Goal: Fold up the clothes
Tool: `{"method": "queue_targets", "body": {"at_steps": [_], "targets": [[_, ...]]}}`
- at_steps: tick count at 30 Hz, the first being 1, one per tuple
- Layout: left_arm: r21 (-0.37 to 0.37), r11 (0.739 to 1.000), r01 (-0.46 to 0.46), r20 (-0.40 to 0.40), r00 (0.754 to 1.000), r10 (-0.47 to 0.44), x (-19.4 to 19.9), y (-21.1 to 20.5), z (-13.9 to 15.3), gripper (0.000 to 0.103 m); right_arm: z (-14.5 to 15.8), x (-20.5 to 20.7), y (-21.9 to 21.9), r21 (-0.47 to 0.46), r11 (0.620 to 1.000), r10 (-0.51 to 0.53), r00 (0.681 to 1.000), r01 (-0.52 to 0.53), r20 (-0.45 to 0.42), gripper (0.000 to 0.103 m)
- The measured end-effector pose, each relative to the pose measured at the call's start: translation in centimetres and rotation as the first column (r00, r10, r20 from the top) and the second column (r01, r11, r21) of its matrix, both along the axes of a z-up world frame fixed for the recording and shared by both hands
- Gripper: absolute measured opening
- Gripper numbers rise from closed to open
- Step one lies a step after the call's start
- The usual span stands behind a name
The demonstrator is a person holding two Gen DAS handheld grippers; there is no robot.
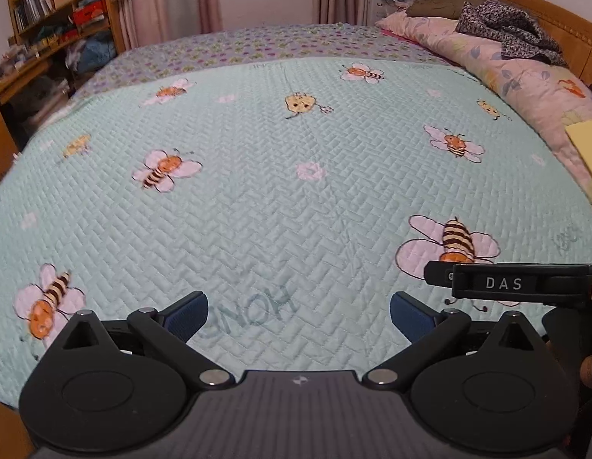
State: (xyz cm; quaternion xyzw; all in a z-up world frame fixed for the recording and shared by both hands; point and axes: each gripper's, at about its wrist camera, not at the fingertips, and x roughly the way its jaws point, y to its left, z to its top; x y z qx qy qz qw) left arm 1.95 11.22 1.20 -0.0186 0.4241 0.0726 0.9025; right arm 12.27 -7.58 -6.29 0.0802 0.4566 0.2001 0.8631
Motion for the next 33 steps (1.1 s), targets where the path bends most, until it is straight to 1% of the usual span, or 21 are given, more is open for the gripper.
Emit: {"method": "queue_targets", "body": {"at_steps": [2, 8, 10, 13, 15, 19, 22, 25, 28, 31, 33], "targets": [[0.012, 1.000, -0.003, -0.001, 1.000, 0.003, 0.01, -0.18, 0.05, 0.102, -0.03, -0.01, 0.08, -0.001, 1.000, 0.003, 1.000, -0.003, -0.001, 0.098], [0.001, 0.999, -0.032, -0.030, 0.999, 0.033, 0.43, 0.49, -0.37, 0.102, -0.11, 0.04, 0.19, -0.005, 1.000, 0.007, 1.000, -0.007, -0.004, 0.098], [0.015, 0.999, -0.044, -0.043, 0.998, 0.044, 0.51, 0.49, -0.46, 0.102, -0.14, 0.05, 0.16, -0.005, 1.000, 0.005, 1.000, -0.005, -0.005, 0.098], [0.056, 0.996, -0.067, -0.053, 0.996, 0.070, 0.66, 0.21, -0.56, 0.102, -0.20, 0.03, 0.17, -0.006, 1.000, 0.005, 1.000, -0.005, -0.007, 0.098], [0.051, 0.997, -0.060, -0.048, 0.997, 0.062, 0.55, 0.21, -0.45, 0.102, -0.25, 0.02, 0.18, -0.006, 1.000, 0.005, 1.000, -0.005, -0.008, 0.098], [0.076, 0.995, -0.060, -0.019, 0.998, 0.061, 0.14, -0.11, 0.10, 0.102, -0.20, -0.05, 0.22, -0.007, 1.000, 0.004, 1.000, -0.004, -0.006, 0.098], [0.089, 0.994, -0.061, -0.015, 0.998, 0.062, 0.11, -0.27, 0.14, 0.102, -0.14, -0.10, 0.20, -0.007, 1.000, 0.004, 1.000, -0.004, -0.005, 0.098], [0.086, 0.994, -0.061, -0.018, 0.998, 0.063, 0.19, -0.19, -0.01, 0.102, -0.08, -0.15, 0.19, -0.007, 1.000, 0.004, 1.000, -0.004, -0.004, 0.098], [0.090, 0.994, -0.063, -0.002, 0.998, 0.063, 0.01, -0.24, 0.21, 0.102, -0.02, -0.16, 0.16, -0.007, 1.000, 0.002, 1.000, -0.002, -0.003, 0.098], [0.074, 0.995, -0.074, -0.016, 0.997, 0.075, 0.25, 0.08, 0.16, 0.102, -0.03, -0.09, 0.10, -0.006, 1.000, -0.001, 1.000, 0.001, -0.004, 0.098], [0.071, 0.994, -0.079, -0.032, 0.996, 0.082, 0.39, 0.21, -0.03, 0.097, -0.03, -0.09, 0.10, -0.005, 1.000, -0.001, 1.000, 0.001, -0.004, 0.098]]}}
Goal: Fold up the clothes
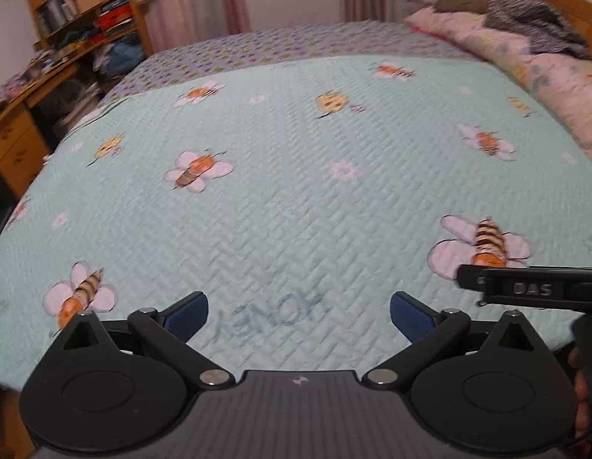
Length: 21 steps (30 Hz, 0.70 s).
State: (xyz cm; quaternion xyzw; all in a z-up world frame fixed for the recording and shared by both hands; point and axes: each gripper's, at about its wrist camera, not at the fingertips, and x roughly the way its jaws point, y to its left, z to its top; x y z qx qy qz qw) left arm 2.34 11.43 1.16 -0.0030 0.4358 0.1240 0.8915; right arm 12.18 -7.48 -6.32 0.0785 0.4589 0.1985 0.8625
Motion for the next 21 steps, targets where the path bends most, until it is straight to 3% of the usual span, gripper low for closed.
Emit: {"method": "queue_targets", "body": {"at_steps": [9, 21], "targets": [[-0.053, 0.999, 0.006, -0.025, 1.000, -0.008, 0.20, 0.49, -0.36, 0.098, 0.01, -0.05, 0.01, 0.000, 1.000, 0.000, 1.000, 0.000, -0.003, 0.098], [-0.068, 0.998, 0.009, -0.058, 0.998, -0.013, 0.61, 0.59, -0.94, 0.101, 0.03, -0.01, 0.14, -0.005, 1.000, 0.002, 1.000, -0.002, -0.002, 0.098]]}}
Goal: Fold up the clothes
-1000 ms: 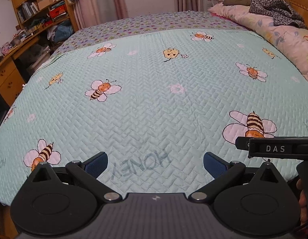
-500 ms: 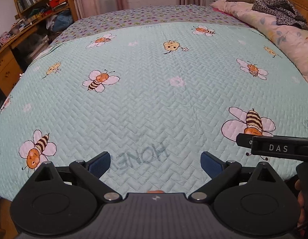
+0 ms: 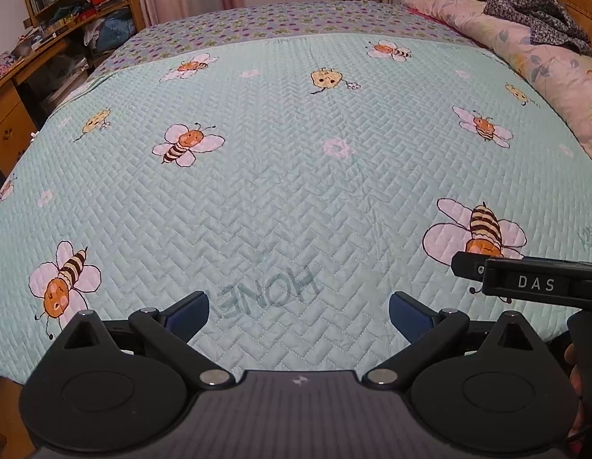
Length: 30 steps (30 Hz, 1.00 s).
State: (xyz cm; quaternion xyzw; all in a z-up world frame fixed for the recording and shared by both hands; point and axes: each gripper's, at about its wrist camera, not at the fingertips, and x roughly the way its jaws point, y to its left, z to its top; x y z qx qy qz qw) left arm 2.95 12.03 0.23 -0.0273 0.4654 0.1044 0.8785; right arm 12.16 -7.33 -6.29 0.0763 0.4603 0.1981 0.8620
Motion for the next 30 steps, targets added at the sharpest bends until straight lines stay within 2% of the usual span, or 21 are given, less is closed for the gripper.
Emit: {"method": "queue_targets", "body": {"at_steps": [7, 12, 14, 16, 24, 29, 30], "targets": [[-0.034, 0.999, -0.002, -0.035, 0.999, 0.001, 0.6, 0.4, -0.5, 0.102, 0.0, 0.0, 0.0, 0.000, 1.000, -0.002, 1.000, 0.002, 0.002, 0.098], [-0.062, 0.998, -0.033, -0.105, 0.994, 0.026, 1.4, 1.1, -1.6, 0.102, 0.1, -0.1, 0.0, -0.002, 1.000, -0.004, 1.000, 0.004, 0.006, 0.098], [-0.076, 0.997, -0.026, -0.125, 0.992, 0.016, 1.6, 1.3, -1.8, 0.102, 0.1, -0.1, 0.0, -0.003, 1.000, -0.005, 1.000, 0.005, 0.008, 0.098], [-0.053, 0.999, 0.008, -0.136, 0.991, -0.015, 1.9, 1.0, -1.7, 0.102, 0.1, -0.1, 0.0, -0.004, 1.000, -0.006, 1.000, 0.006, 0.010, 0.098], [-0.084, 0.996, -0.020, 0.001, 1.000, 0.020, 1.4, 1.0, -1.0, 0.103, 0.7, -0.3, -0.1, -0.054, 0.998, -0.019, 0.997, 0.023, 0.074, 0.098], [-0.119, 0.992, 0.042, -0.020, 0.999, -0.045, 1.5, 0.1, -1.7, 0.102, 1.1, -0.3, -0.2, -0.129, 0.990, -0.046, 0.989, 0.064, 0.138, 0.098], [-0.151, 0.988, 0.044, -0.019, 0.999, -0.048, 1.5, 0.3, -1.9, 0.102, 1.1, -0.3, -0.3, -0.136, 0.988, -0.049, 0.988, 0.069, 0.146, 0.098]]}}
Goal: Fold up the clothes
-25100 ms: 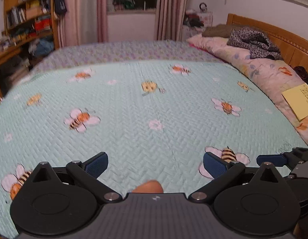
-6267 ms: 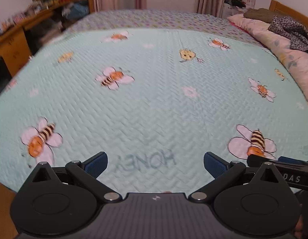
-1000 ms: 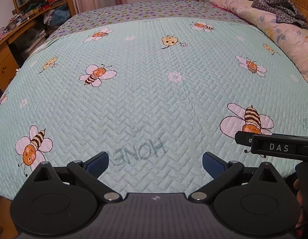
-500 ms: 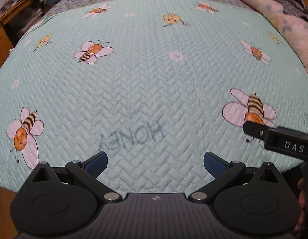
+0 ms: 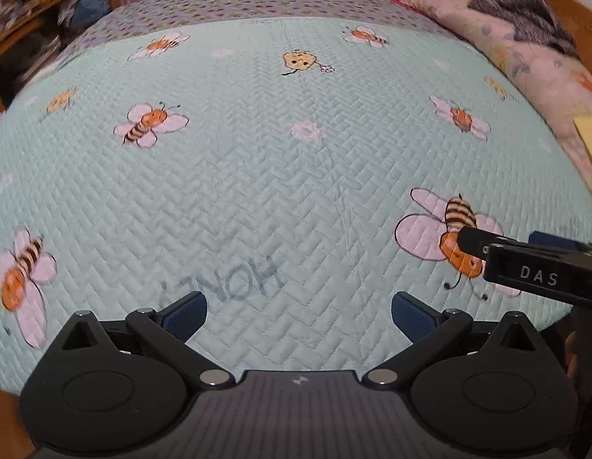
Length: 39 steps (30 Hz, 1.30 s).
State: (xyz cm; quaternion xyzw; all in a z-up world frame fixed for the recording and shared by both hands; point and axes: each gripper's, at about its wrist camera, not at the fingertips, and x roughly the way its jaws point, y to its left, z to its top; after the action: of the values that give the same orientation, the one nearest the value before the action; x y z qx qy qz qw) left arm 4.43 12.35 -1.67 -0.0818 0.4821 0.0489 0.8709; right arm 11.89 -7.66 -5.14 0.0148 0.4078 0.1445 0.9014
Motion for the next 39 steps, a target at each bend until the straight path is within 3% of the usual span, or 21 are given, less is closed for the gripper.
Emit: {"method": "queue_targets", "body": {"at_steps": [3, 7, 10, 13, 18, 27, 34, 39], "targets": [[-0.074, 0.997, -0.013, -0.007, 1.000, 0.012, 0.0, 0.6, -0.8, 0.102, 0.2, -0.1, -0.1, -0.038, 0.999, -0.017, 0.999, 0.018, 0.028, 0.098], [0.124, 0.990, -0.073, 0.008, 0.997, 0.073, 0.1, 0.0, -0.9, 0.102, 0.7, -0.3, 0.1, -0.118, 0.992, -0.033, 0.995, 0.044, 0.094, 0.098], [0.167, 0.983, -0.070, 0.038, 0.997, 0.064, -0.1, -0.4, -0.3, 0.102, 1.1, -0.4, 0.0, -0.135, 0.989, -0.037, 0.991, 0.055, 0.132, 0.098], [0.199, 0.978, -0.065, 0.061, 0.997, 0.054, -0.2, -0.7, 0.4, 0.102, 1.3, -0.3, -0.4, -0.093, 0.994, -0.035, 0.991, 0.047, 0.126, 0.098], [0.209, 0.975, -0.082, 0.091, 0.994, 0.064, -0.7, -0.3, 1.4, 0.102, 1.0, 0.0, -0.6, -0.045, 0.998, -0.028, 0.995, 0.033, 0.095, 0.098], [0.149, 0.985, -0.083, 0.179, 0.982, 0.055, -1.8, -0.3, 2.7, 0.101, 1.2, -0.5, -0.5, -0.017, 1.000, -0.021, 0.996, 0.023, 0.087, 0.098], [0.221, 0.973, -0.072, 0.257, 0.966, 0.013, -2.8, -1.7, 3.3, 0.103, 0.9, -0.5, -0.7, -0.009, 1.000, -0.022, 0.997, 0.023, 0.078, 0.098], [0.160, 0.987, -0.030, 0.281, 0.960, -0.016, -3.3, -1.6, 3.0, 0.103, 0.8, -0.6, -0.7, -0.008, 1.000, -0.018, 0.997, 0.019, 0.075, 0.098]]}}
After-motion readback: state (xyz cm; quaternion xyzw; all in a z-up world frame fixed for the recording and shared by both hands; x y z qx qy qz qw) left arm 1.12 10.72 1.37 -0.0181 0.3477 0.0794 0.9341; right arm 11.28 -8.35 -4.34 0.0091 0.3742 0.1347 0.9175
